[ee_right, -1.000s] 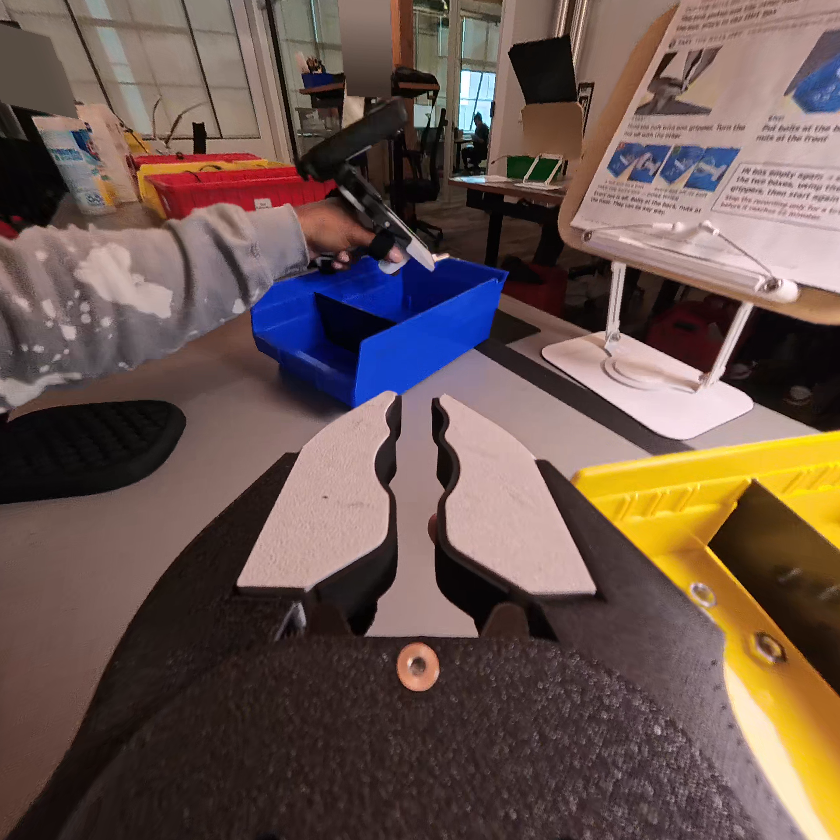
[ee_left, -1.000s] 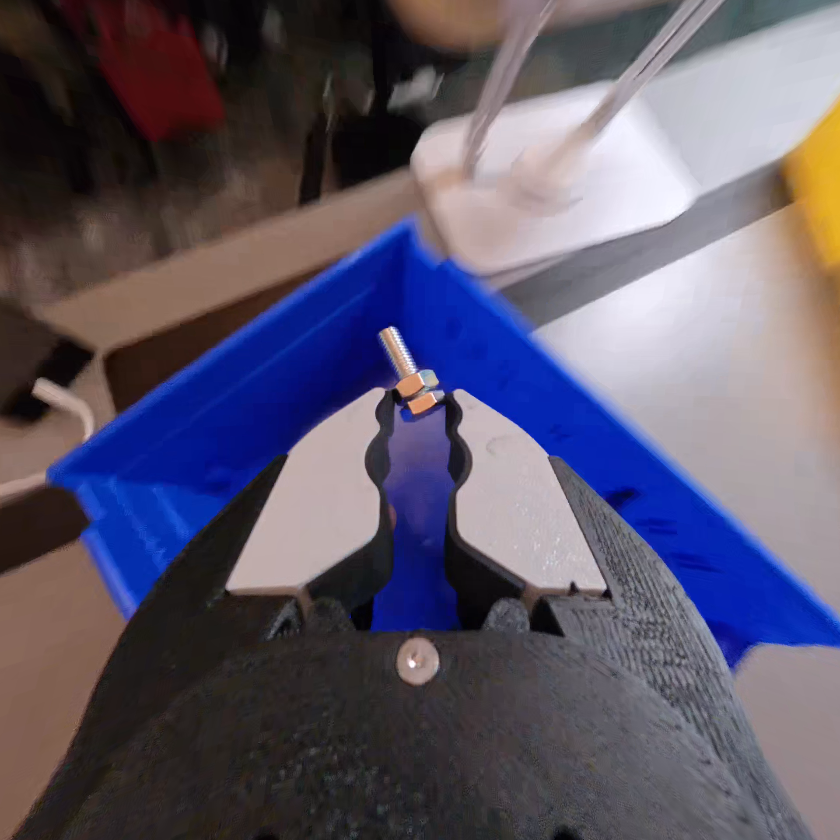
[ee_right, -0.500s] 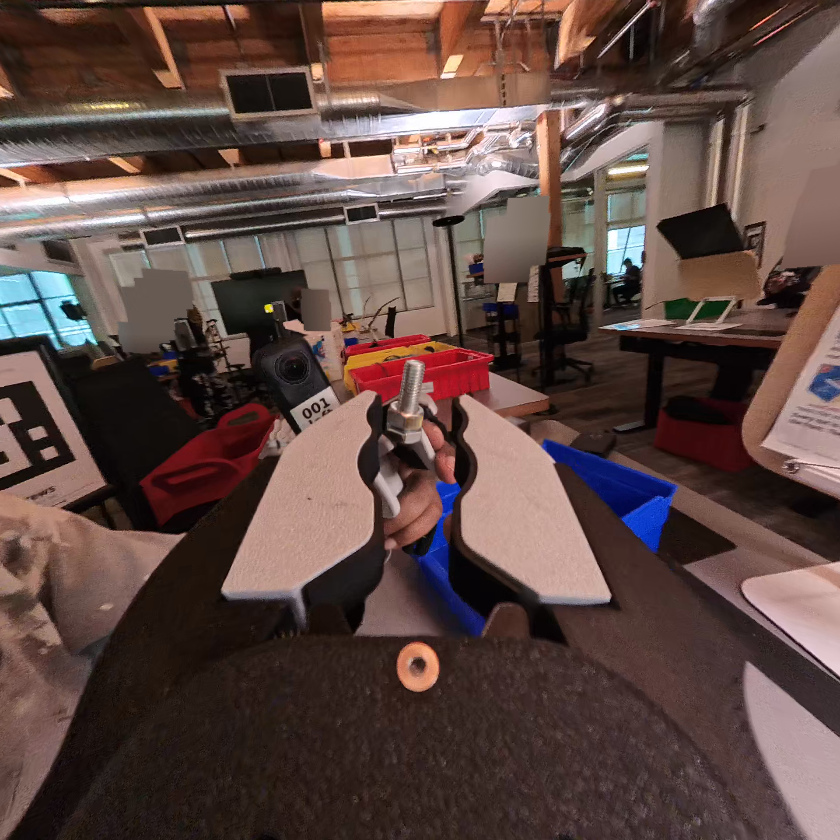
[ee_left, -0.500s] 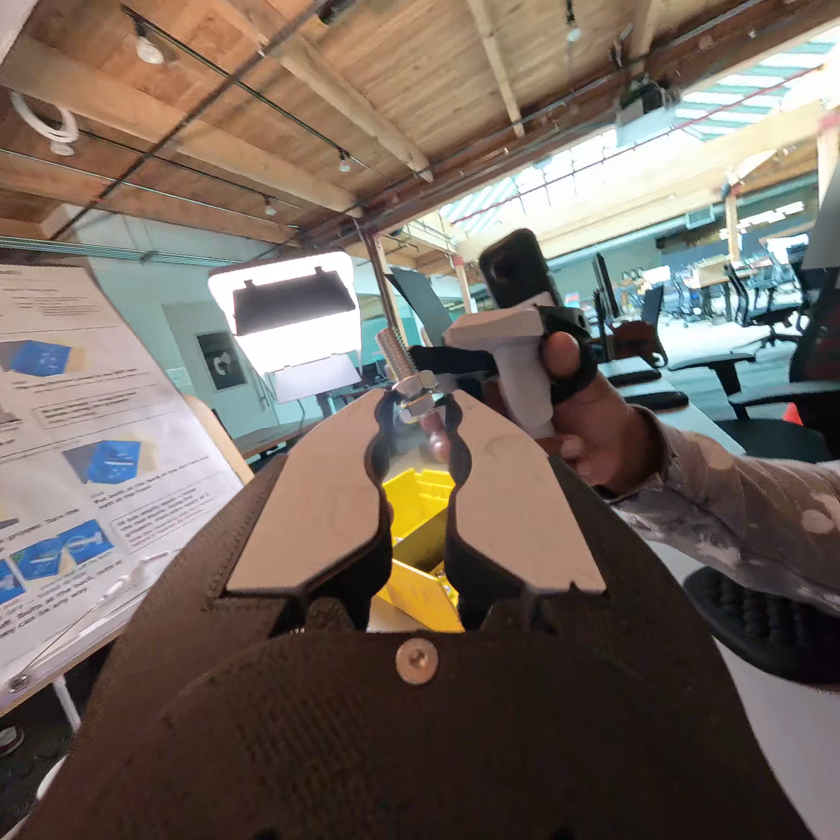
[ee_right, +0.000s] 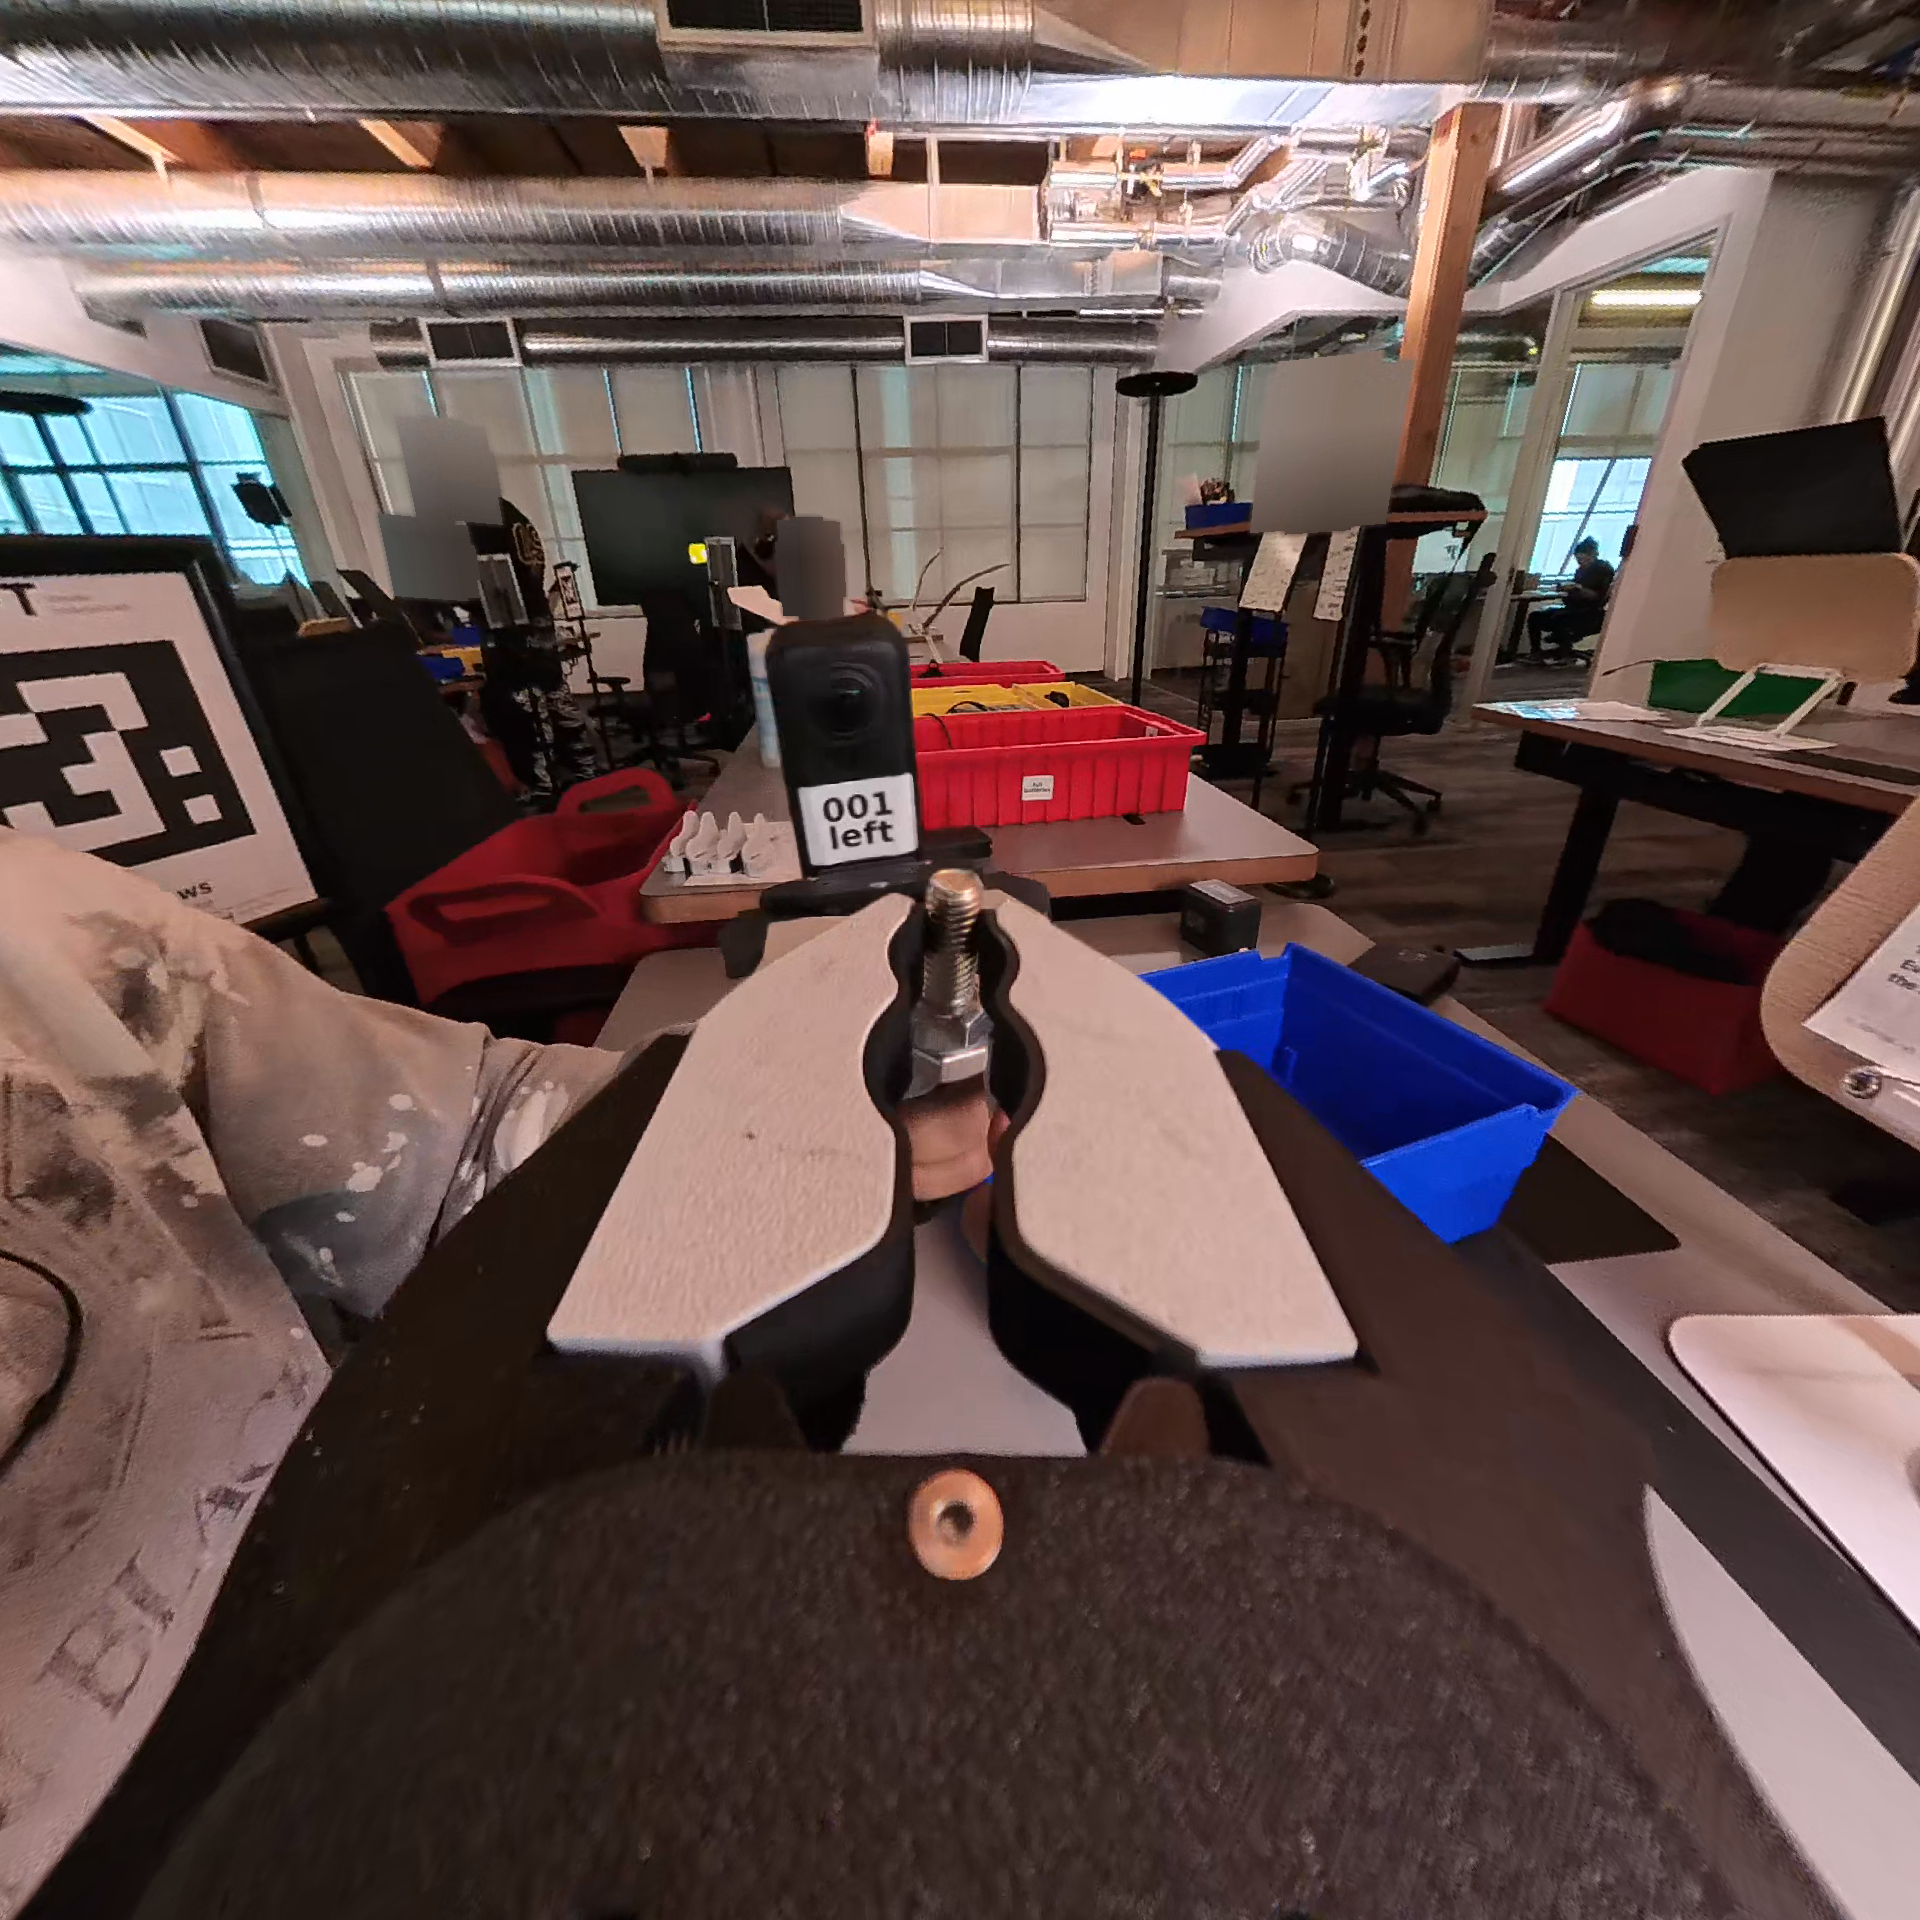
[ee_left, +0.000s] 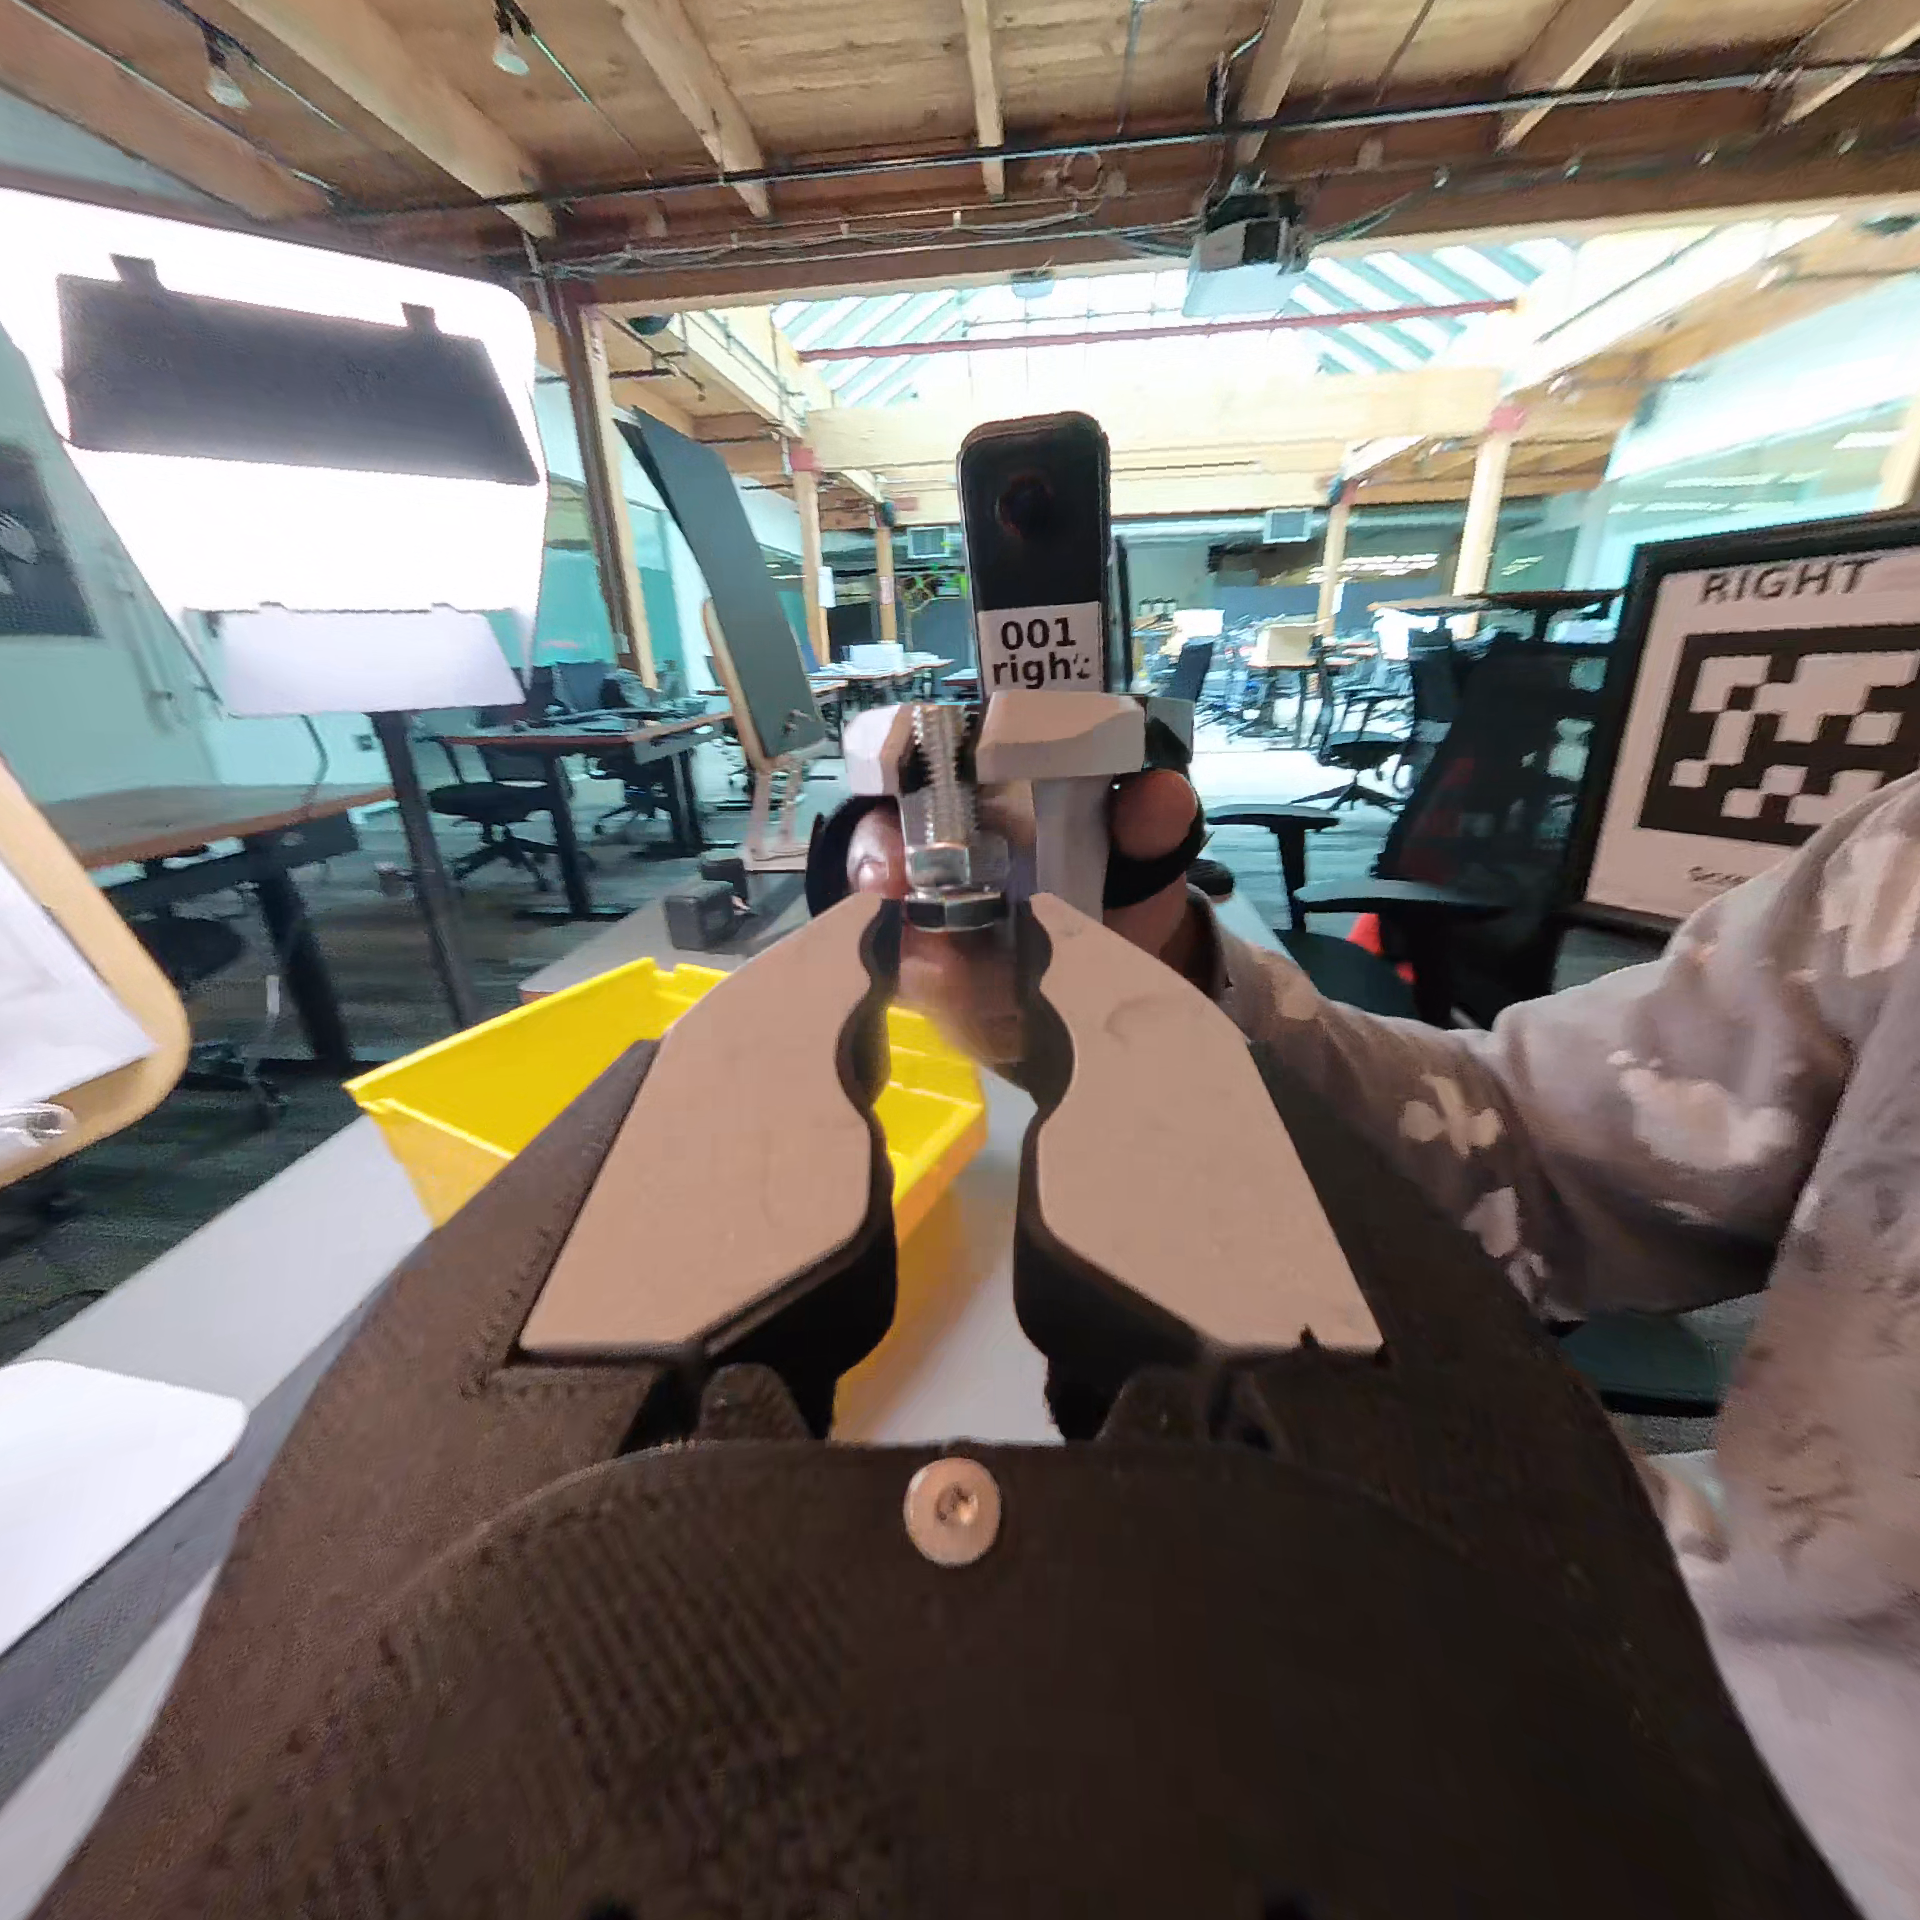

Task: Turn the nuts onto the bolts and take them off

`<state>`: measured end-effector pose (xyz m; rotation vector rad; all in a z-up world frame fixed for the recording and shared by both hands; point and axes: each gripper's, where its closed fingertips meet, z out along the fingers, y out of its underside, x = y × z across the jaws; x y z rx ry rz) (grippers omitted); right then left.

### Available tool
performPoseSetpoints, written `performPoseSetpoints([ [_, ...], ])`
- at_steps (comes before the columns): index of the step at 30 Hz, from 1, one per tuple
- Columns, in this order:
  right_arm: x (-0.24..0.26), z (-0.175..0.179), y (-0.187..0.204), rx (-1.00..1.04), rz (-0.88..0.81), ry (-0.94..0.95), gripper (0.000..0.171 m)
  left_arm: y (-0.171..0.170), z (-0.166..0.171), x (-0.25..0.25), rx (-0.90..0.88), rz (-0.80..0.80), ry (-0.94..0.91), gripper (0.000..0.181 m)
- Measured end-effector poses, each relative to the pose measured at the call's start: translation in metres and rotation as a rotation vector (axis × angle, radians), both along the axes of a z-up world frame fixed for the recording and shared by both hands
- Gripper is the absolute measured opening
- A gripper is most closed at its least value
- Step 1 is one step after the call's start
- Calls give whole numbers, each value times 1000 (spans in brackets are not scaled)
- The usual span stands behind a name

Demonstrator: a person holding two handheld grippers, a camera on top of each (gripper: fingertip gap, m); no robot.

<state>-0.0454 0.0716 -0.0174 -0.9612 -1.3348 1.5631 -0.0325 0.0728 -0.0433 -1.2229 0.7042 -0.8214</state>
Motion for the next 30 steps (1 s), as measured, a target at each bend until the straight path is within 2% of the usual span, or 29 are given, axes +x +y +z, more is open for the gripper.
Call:
performPoseSetpoints([
  [6, 2, -2, -5, 31, 23, -12, 10, -4, -1, 5, -66, -89, -46, 19],
  [30, 0, -3, -8, -14, 63, 2, 9, -4, -5, 10, -126, -144, -93, 18],
])
